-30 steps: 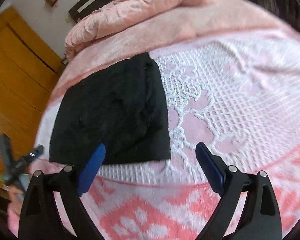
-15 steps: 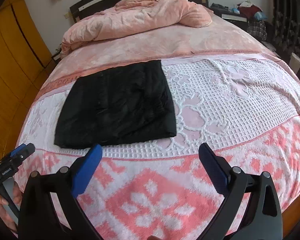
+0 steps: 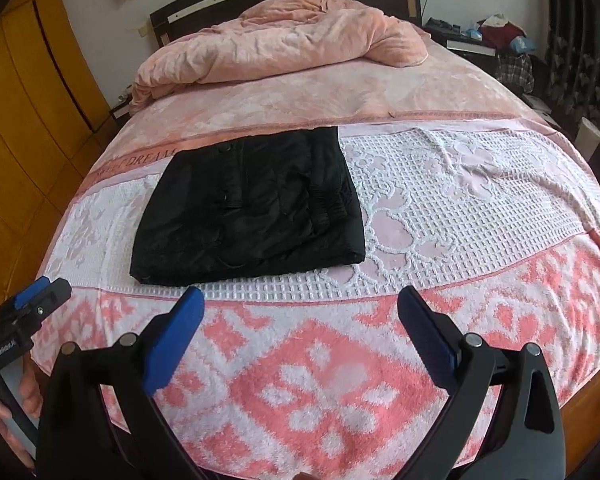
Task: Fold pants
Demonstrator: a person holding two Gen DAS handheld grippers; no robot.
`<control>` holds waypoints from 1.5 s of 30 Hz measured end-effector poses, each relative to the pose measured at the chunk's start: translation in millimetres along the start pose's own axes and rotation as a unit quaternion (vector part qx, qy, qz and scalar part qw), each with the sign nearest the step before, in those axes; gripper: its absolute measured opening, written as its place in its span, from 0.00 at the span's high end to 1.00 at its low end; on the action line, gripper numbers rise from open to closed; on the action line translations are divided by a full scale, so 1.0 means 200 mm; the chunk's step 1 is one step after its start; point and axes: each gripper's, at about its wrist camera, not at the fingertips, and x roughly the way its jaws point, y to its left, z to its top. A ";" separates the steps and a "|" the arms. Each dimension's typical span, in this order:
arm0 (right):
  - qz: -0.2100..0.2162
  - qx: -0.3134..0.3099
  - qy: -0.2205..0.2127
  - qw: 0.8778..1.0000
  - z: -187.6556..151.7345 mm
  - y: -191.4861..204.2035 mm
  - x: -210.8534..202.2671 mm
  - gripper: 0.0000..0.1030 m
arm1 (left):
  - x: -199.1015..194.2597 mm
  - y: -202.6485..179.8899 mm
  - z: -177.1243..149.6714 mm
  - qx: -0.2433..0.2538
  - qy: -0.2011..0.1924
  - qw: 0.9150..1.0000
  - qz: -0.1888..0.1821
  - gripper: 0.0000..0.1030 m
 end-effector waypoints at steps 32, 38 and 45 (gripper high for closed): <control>-0.018 -0.025 -0.029 0.999 0.02 0.14 -0.14 0.06 | -0.18 -0.10 0.01 0.032 -0.032 0.998 0.039 0.04; -0.020 -0.026 -0.028 0.999 0.02 0.13 -0.13 0.06 | -0.17 -0.09 0.01 0.032 -0.030 0.998 0.043 0.04; -0.019 -0.025 -0.027 0.999 0.02 0.12 -0.12 0.06 | -0.15 -0.08 0.00 0.031 -0.025 0.998 0.044 0.04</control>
